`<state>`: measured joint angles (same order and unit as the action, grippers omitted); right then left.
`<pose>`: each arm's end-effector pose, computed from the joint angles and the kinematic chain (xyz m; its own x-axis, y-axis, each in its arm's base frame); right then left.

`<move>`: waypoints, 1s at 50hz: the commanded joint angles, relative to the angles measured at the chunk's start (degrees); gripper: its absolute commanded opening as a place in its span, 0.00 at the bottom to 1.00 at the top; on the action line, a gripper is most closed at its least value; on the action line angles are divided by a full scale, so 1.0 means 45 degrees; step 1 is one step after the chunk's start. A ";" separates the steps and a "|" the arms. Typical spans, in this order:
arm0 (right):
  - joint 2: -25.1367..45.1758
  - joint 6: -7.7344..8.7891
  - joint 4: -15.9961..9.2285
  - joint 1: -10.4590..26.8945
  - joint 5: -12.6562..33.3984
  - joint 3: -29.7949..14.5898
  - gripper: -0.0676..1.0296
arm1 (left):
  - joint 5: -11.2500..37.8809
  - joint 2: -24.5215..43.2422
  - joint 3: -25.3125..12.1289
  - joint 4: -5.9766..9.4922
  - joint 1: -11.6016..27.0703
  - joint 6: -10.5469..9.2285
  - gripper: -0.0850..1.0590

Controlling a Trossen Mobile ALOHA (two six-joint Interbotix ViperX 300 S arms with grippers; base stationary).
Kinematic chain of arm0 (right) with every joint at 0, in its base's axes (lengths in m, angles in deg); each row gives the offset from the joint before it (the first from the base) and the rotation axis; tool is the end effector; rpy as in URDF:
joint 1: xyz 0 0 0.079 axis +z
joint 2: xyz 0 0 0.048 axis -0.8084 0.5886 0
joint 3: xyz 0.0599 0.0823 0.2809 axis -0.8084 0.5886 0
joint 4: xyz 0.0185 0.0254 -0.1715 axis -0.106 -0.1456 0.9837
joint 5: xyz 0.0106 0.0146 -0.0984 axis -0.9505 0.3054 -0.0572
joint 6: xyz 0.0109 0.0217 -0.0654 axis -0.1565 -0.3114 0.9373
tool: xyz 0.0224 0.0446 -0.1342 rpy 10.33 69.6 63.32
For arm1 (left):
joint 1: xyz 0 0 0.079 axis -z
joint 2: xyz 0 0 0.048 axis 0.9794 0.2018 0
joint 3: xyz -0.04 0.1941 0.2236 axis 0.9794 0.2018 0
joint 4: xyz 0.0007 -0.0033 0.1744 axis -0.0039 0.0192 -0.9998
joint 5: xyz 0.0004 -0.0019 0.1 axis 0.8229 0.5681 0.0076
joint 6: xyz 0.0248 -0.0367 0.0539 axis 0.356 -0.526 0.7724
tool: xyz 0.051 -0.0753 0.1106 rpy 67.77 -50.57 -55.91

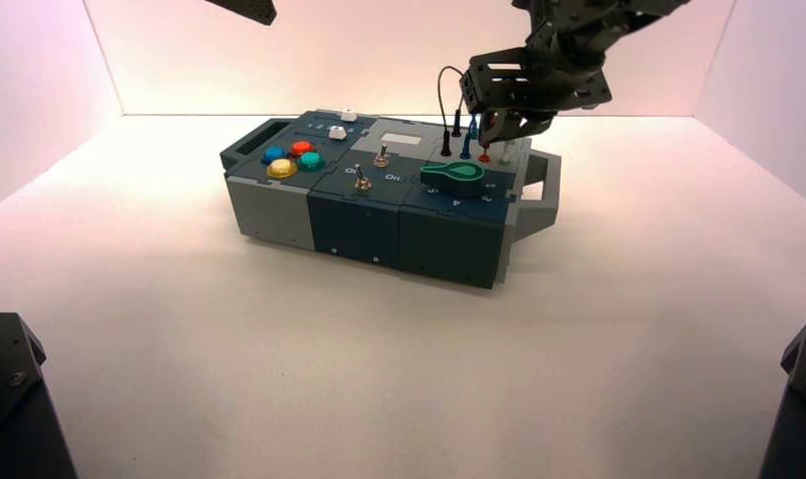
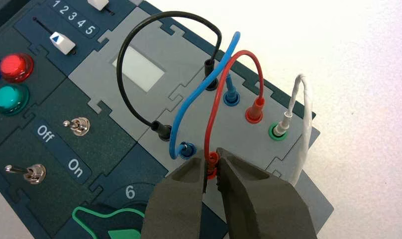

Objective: Insert the red wire.

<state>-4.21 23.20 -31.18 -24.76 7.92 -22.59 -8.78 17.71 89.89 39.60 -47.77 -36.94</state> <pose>0.3346 0.1847 0.0317 0.5597 0.3022 -0.7717 -0.3683 0.9248 0.0950 0.2276 -0.1695 0.1573 0.5060 -0.4633 -0.7276 0.7348 0.6733 0.0823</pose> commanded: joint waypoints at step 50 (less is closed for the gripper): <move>-0.0723 -0.0078 -0.0098 0.0000 0.1445 -0.0352 0.04 | -0.0059 -0.0254 -0.0410 0.0000 0.0039 0.0020 0.05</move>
<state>-6.32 22.94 -31.36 -25.03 14.25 -23.12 -8.78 17.00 89.89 39.60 -47.77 -36.94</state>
